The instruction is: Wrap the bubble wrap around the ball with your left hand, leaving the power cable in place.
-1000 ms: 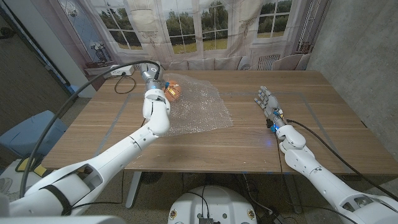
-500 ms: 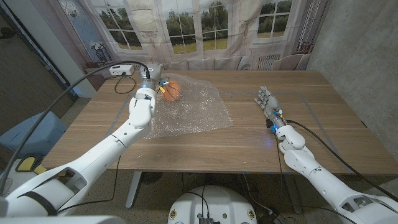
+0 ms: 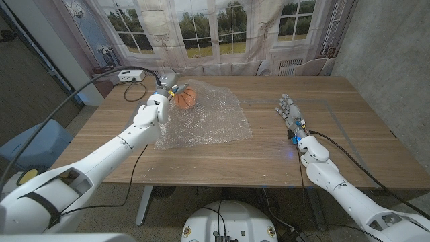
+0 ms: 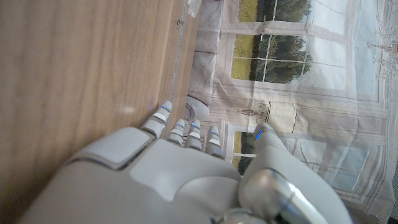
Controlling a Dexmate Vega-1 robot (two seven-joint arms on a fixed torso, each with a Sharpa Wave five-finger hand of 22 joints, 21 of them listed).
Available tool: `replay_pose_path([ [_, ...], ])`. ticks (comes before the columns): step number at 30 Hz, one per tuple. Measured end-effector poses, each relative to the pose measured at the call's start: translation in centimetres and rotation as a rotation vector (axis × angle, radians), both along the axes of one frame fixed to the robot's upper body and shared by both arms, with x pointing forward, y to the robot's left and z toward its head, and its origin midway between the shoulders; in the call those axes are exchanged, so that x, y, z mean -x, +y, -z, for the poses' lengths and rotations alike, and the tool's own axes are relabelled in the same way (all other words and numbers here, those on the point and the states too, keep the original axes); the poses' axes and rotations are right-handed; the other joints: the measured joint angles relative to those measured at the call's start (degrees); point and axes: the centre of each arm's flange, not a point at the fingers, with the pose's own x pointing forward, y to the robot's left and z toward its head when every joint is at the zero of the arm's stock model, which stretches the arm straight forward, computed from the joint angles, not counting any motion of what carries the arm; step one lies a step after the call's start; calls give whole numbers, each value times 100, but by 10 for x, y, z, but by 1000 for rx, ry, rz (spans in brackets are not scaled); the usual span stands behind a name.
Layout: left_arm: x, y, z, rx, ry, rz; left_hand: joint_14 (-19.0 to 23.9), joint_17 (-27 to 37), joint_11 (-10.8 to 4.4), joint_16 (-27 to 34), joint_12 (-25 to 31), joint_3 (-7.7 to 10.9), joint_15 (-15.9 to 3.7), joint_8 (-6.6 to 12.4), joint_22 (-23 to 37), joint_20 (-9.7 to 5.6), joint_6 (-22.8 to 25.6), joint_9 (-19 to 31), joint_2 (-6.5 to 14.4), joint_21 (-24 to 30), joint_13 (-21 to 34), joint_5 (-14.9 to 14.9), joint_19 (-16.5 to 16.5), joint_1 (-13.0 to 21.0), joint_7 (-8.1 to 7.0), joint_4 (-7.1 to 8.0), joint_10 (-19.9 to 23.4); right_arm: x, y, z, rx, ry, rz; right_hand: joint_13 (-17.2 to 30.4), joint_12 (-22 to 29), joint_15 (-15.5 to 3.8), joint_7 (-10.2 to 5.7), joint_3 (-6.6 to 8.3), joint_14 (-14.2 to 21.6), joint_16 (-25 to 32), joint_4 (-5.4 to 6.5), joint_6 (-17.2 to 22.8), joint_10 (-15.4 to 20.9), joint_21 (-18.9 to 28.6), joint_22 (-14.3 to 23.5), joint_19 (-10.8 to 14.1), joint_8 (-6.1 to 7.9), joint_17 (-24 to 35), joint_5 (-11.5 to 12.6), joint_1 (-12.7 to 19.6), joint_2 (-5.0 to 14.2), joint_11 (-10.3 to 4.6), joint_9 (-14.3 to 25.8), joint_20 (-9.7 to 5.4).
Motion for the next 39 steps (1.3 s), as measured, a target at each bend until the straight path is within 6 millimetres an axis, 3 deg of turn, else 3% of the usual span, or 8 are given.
replay_pose_path([
  [3, -5, -3, 1, -1, 19, 18, -89, 0, -8, -22, -63, -14, 9, -38, -15, -11, -79, -3, -89, -66, -4, 0, -18, 10, -71, -81, -99, 0, 0, 1, -2, 1, 2, 0, 22, 0, 0, 0, 0, 0, 0, 0, 0, 0, 0, 21, 0, 0, 0, 0, 0, 0, 0, 21],
  [12, -18, -16, 9, -90, 93, -25, -720, -15, 126, -66, -193, -128, 21, -108, -9, 315, -815, -8, -520, -341, -20, 0, -369, 41, -225, -426, -743, 1, 2, 2, -9, 3, 7, 0, 22, 31, 0, 0, 31, 0, 0, 0, 0, 0, 0, 21, 0, 0, 0, -22, 23, 0, 0, 21],
  [14, -20, -17, 11, -117, 122, -56, -885, -10, 163, -66, -193, -215, 49, -133, -9, 413, -1039, 0, -634, -404, -14, 0, -392, 0, -210, -433, -930, 1, 2, 2, -9, 4, 8, -1, 22, 30, 0, 0, 31, 0, 0, 0, 0, 0, 0, 21, 0, 0, 0, -22, 23, 0, 0, 21],
  [18, -22, -23, 14, -157, 158, -86, -1076, -11, 225, -66, -193, -325, 214, -155, -9, 454, -1444, 0, -770, -474, -14, 46, -433, -103, -174, -416, -1234, 1, 3, 2, -8, 4, 9, -1, 22, 30, 0, 0, 30, 22, 0, 0, 21, 0, 0, 21, 0, 0, 0, -22, 23, 21, 0, 21],
  [27, -25, -19, 20, -215, 284, -222, -1063, 12, 340, -38, -193, -412, 387, -174, 17, 545, -1976, 0, -867, -474, 13, 110, -246, -172, -130, -361, -1427, 1, 5, 2, -4, 5, 6, -1, 22, 41, 0, 0, 83, 22, 0, 0, 41, 39, 0, 52, 0, 0, 0, -37, 7, 41, 0, 52],
  [32, -25, -12, 25, -206, 346, -285, -989, 16, 514, 7, -142, -475, 461, -100, 17, 559, -1980, 0, -939, -428, 13, 110, -76, -244, -31, -298, -1330, 1, 6, 0, -1, 4, 4, -1, 22, 63, 0, 0, 105, 44, 0, 0, 41, 38, 0, 52, 0, 0, 0, -37, 7, 41, 0, 52],
  [39, -24, 0, 37, -168, 426, -360, -989, 16, 526, 7, -104, -514, 460, -100, 17, 543, -2045, 0, -971, -428, 12, 134, 11, -281, 66, -257, -1318, 1, 6, -2, 6, 6, 2, -1, 22, 92, 0, 0, 135, 44, 0, 0, 52, 38, 0, 83, 0, 0, 0, -62, 32, 29, 0, 83],
])
